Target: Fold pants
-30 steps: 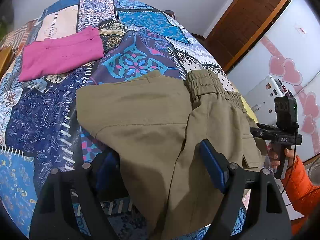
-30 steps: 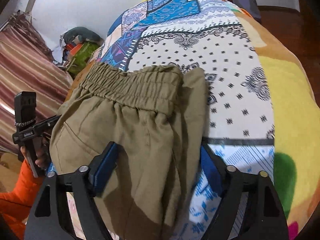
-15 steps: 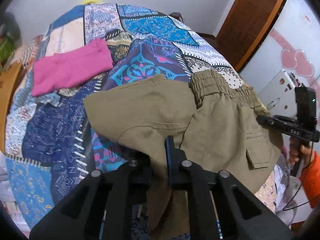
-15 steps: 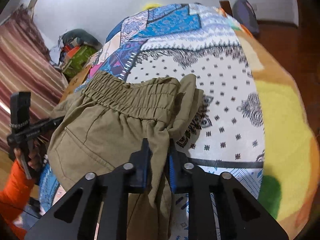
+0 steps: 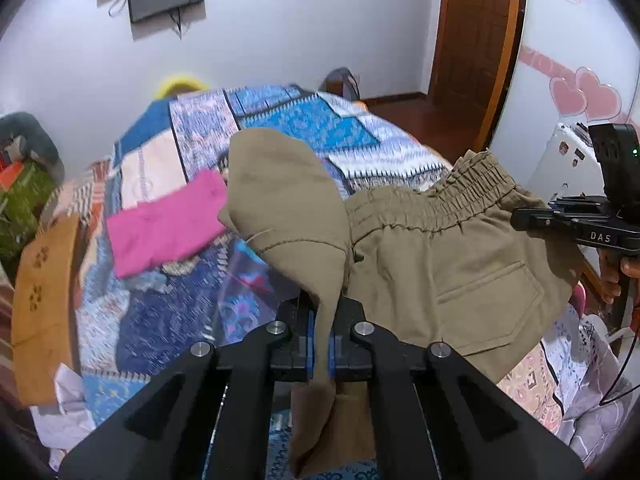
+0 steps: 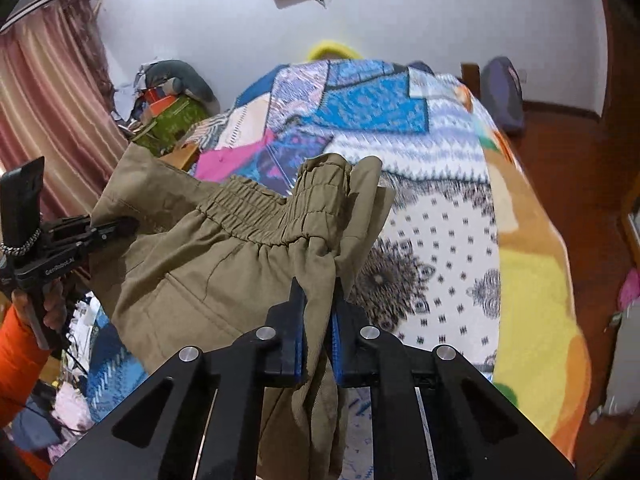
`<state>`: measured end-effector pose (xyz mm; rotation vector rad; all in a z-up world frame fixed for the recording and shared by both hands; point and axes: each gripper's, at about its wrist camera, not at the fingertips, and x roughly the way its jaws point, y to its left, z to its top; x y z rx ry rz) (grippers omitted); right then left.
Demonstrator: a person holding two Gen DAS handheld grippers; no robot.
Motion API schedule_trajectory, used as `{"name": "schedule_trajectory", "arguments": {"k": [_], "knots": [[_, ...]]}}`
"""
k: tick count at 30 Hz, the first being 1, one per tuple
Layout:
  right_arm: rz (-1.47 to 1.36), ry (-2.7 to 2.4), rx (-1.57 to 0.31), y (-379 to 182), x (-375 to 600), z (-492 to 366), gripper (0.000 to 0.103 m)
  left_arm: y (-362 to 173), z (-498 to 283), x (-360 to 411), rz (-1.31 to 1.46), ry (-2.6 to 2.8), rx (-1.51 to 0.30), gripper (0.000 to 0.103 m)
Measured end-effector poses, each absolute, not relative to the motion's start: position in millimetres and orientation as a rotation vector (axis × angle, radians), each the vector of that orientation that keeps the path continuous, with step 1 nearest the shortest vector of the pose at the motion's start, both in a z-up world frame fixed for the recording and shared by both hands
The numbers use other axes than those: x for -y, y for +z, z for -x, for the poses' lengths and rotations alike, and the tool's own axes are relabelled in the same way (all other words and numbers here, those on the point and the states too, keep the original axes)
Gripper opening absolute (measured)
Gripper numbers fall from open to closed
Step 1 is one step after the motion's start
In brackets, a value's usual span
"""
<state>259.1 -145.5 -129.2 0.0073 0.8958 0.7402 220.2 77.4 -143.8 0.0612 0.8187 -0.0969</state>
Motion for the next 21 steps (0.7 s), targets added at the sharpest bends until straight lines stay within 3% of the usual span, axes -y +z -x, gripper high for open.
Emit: {"name": "schedule_trajectory", "arguments": {"k": [11, 21], "knots": [[0.052, 0.778, -0.746, -71, 101, -275, 0.009, -85, -226, -113, -0.073, -0.017, -0.686, 0.004], [0.095, 0.833, -0.644, -48, 36, -308, 0.009, -70, -257, -178, -0.029, 0.093, -0.645, 0.004]]}}
